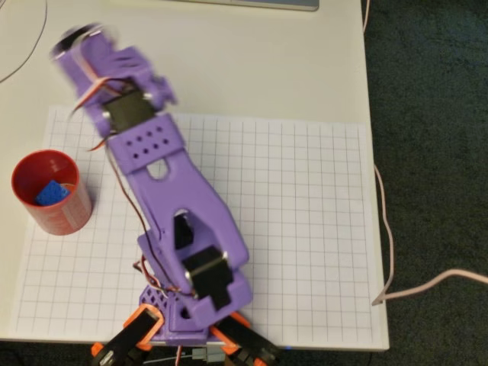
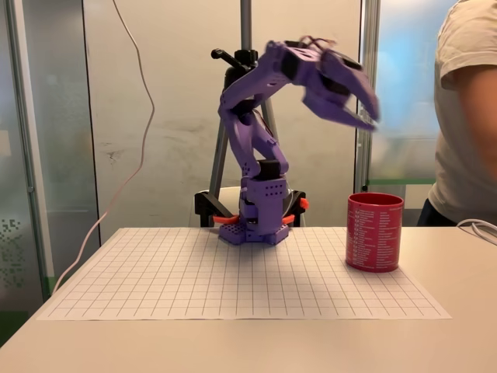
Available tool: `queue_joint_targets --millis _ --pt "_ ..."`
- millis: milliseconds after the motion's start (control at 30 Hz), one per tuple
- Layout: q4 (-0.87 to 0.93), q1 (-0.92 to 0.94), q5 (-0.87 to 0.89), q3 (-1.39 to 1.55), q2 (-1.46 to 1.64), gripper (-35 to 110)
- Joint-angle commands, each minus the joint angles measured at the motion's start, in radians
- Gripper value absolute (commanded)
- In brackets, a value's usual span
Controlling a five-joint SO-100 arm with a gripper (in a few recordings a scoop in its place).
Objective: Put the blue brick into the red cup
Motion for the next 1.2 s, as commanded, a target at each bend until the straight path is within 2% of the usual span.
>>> queue_joint_targets --millis 0,200,433,533,633,1000,1167 --pt "-0.018 0.207 0.014 -0.044 0.135 0" --pt "0.038 0.431 0.018 -0.023 0.433 0" --pt "0.138 0.594 0.064 -0.021 0.772 0" --pt "0.21 0.606 0.11 -0.095 0.787 0" --pt "0.176 0.6 0.153 -0.052 0.787 0" --pt "-0.098 0.403 0.232 0.77 0.785 0" --pt "-0.126 0.351 0.192 1.049 0.785 0"
